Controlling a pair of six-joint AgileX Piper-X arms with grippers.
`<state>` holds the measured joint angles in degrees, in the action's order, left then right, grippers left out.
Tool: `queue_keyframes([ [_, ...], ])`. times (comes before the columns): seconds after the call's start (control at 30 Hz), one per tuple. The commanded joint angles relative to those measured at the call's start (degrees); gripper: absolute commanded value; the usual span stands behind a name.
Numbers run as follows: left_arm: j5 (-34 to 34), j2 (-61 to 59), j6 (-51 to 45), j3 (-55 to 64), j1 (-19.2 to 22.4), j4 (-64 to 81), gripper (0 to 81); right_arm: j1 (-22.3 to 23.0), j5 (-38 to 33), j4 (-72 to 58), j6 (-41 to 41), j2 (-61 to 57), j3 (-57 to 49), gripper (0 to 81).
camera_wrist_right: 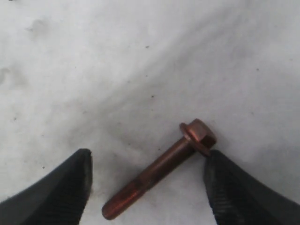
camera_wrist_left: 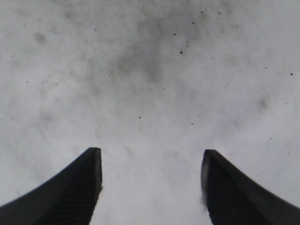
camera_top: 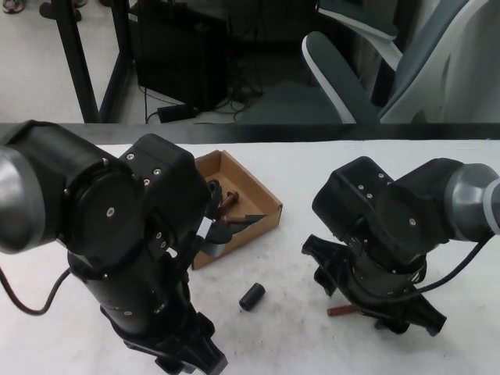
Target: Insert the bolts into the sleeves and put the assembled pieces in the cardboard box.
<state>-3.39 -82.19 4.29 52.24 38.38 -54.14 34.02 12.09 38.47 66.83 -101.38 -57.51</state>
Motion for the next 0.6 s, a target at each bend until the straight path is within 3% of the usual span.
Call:
queue_keyframes([
  [0.0,0.75,0.31,0.22,0.35,0.26,-0.21,57.9,-0.36,0.90,-0.44,-6.70,-0.12,0.31,63.8],
  [0.3,0.75,0.31,0.22,0.35,0.26,-0.21,57.9,-0.36,4.01,-0.47,-12.43,-0.12,0.31,63.8],
  [0.57,0.75,0.31,0.01,0.35,0.26,-0.19,57.9,-0.36,4.70,-0.47,-8.94,-0.12,0.31,63.8],
])
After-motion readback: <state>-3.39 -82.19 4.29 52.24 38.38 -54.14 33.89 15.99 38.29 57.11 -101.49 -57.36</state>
